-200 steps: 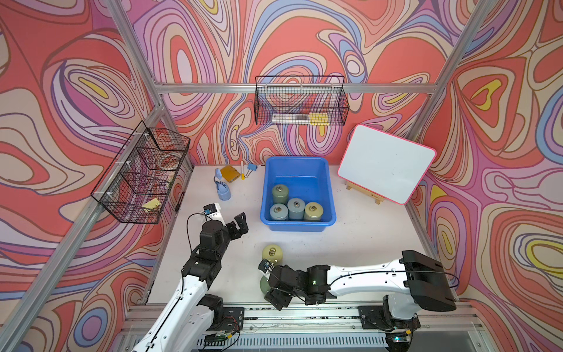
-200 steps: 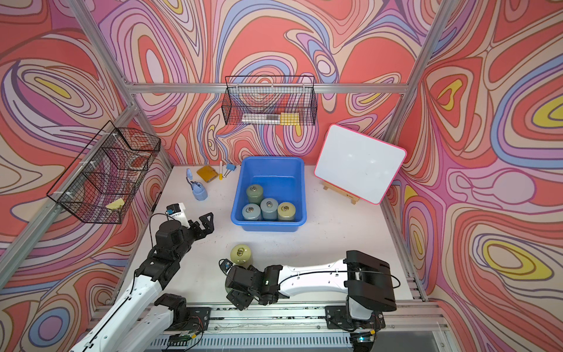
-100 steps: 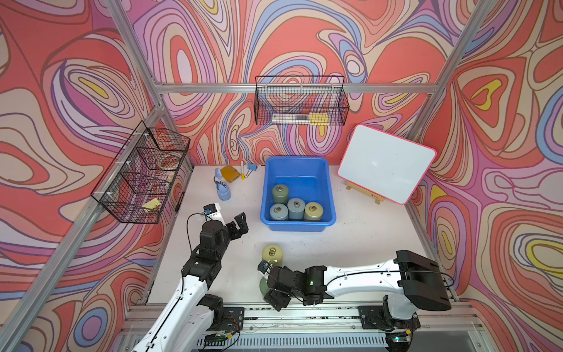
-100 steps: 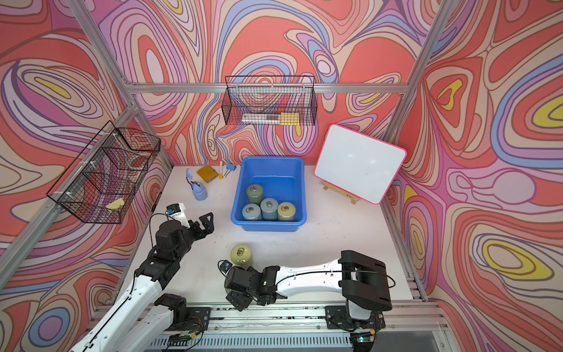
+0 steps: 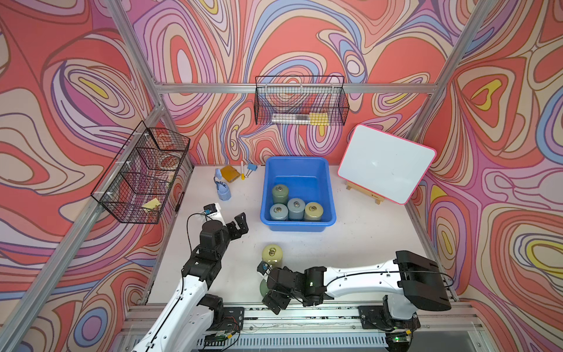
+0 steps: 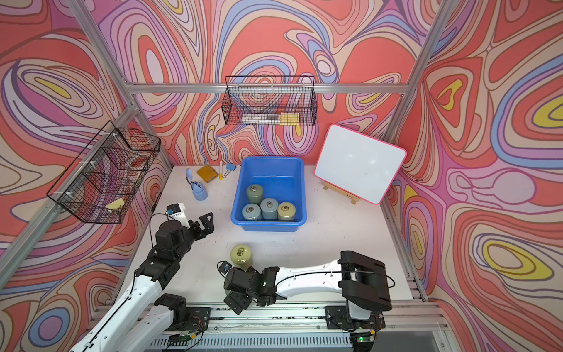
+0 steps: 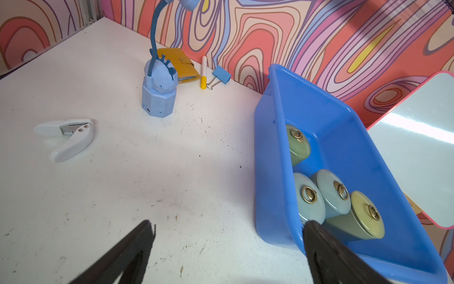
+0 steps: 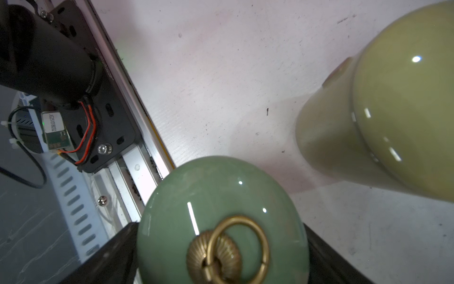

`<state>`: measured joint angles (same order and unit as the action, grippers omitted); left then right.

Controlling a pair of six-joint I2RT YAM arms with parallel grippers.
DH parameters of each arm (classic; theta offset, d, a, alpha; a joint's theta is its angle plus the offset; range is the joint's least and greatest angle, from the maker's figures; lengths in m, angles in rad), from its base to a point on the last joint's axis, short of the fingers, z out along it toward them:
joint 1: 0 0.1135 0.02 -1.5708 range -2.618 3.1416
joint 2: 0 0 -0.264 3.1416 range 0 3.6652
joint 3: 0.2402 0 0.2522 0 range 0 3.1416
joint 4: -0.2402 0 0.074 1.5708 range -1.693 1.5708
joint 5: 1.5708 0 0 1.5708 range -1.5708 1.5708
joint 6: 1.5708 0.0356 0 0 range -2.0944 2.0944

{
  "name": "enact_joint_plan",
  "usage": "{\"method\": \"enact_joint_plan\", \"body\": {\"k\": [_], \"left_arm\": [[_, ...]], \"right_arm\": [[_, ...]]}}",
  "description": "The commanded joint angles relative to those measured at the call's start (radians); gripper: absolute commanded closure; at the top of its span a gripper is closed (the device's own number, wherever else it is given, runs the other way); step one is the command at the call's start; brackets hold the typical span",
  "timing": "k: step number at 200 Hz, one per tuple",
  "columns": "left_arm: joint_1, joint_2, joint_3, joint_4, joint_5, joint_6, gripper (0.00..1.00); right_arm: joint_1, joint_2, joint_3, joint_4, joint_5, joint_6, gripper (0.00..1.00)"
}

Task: Take the tea canister out of the basket
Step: Place the tea canister at the center of the board.

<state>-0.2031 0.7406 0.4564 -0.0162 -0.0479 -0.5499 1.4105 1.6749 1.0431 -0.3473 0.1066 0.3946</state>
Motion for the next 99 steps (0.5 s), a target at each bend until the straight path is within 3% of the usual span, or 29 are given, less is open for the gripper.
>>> {"method": "enact_joint_plan", "body": {"k": [1, 67, 99], "left_arm": [[0.005, 0.0, -0.016, 0.02, 0.056, 0.014, 0.01], [0.005, 0.139, 0.021, 0.128, 0.31, 0.014, 0.01], [0.004, 0.248, 0.05, 0.174, 0.442, -0.001, 0.01]], "right_arm": [[0.007, -0.059, 0.022, -0.046, 0.008, 0.018, 0.05], [-0.001, -0.269, 0.03, -0.218, 0.149, 0.067, 0.02], [-0.098, -0.351, 0.065, -0.318, 0.179, 0.079, 0.02]]}}
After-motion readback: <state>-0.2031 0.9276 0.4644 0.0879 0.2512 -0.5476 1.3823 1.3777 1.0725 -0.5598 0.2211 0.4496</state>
